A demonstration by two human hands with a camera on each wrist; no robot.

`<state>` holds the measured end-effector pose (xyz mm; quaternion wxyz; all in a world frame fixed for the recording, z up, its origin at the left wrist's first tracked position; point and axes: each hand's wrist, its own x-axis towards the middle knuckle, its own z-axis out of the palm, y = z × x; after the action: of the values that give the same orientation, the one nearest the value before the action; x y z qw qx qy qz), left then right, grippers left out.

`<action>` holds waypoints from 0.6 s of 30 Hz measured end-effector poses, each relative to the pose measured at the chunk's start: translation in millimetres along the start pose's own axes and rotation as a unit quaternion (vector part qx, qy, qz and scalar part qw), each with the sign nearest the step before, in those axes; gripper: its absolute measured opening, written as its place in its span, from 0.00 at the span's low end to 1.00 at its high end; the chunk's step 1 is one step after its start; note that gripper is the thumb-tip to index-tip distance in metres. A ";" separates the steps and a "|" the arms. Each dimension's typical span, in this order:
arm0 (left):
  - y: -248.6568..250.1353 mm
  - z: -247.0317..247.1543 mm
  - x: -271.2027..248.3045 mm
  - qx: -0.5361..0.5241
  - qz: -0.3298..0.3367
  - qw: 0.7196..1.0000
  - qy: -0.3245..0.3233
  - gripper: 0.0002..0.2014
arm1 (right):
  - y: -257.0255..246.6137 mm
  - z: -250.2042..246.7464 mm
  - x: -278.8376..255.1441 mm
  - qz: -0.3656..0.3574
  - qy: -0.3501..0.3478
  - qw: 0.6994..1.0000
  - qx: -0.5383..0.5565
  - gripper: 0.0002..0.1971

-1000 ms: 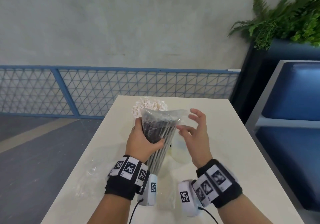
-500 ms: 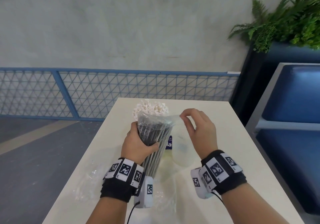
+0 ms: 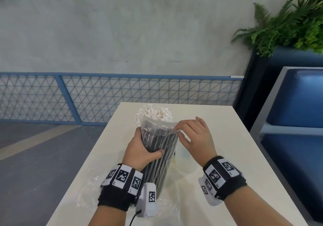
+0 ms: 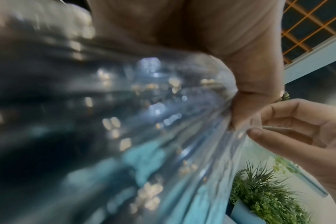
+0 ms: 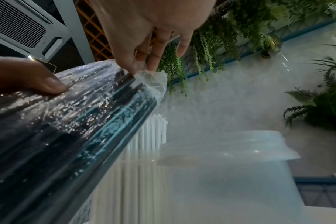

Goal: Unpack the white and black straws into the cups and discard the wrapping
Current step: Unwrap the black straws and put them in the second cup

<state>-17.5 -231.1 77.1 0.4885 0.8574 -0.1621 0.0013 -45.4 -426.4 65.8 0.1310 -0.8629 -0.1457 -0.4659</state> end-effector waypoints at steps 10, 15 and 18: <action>-1.8 1.9 -2.8 -0.031 -0.004 0.999 0.030 0.32 | -19.1 -11.1 0.3 0.423 -0.047 0.849 0.313 0.06; 3.4 6.0 -4.3 -0.023 0.005 0.999 0.033 0.32 | -23.5 -11.2 8.1 0.504 -0.042 0.688 0.521 0.06; 4.3 7.5 -4.6 -0.026 -0.004 0.999 0.040 0.36 | -21.3 -13.4 11.2 0.492 -0.045 0.650 0.577 0.03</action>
<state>-24.2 -238.2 76.1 0.5167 0.8442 -0.1394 0.0293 -57.7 -410.1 84.2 0.8061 -0.5777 0.0552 -0.1158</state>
